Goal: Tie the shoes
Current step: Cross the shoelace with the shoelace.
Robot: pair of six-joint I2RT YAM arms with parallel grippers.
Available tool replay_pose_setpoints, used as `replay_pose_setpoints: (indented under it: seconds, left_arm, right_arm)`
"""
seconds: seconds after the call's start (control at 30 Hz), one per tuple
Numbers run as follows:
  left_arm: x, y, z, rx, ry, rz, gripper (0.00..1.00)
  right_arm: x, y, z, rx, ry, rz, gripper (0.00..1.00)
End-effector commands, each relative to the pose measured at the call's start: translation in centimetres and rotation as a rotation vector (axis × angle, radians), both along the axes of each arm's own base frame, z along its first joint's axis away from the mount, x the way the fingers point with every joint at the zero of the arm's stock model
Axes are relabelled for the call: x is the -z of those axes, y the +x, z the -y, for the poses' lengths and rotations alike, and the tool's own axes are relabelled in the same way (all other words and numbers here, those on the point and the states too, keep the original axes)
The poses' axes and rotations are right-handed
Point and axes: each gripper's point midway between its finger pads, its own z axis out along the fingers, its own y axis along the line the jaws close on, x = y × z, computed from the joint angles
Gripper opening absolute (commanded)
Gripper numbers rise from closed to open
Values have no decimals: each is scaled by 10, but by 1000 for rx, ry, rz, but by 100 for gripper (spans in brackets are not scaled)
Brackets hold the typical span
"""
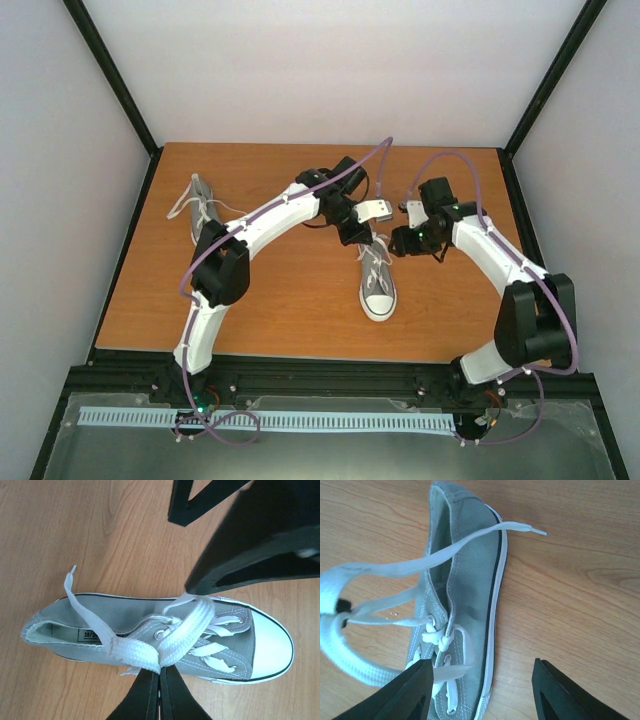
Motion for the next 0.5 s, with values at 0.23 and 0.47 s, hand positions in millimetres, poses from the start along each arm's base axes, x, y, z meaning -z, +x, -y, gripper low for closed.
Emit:
replay_pose_setpoints:
  seconds: [0.23, 0.47]
  left_arm:
    - [-30, 6, 1, -37, -37, 64, 1]
    - [-26, 11, 0, -54, -29, 68, 1]
  right_arm:
    - [-66, -12, -46, -138, 384, 390, 40]
    - [-79, -32, -57, -189, 534, 494, 32]
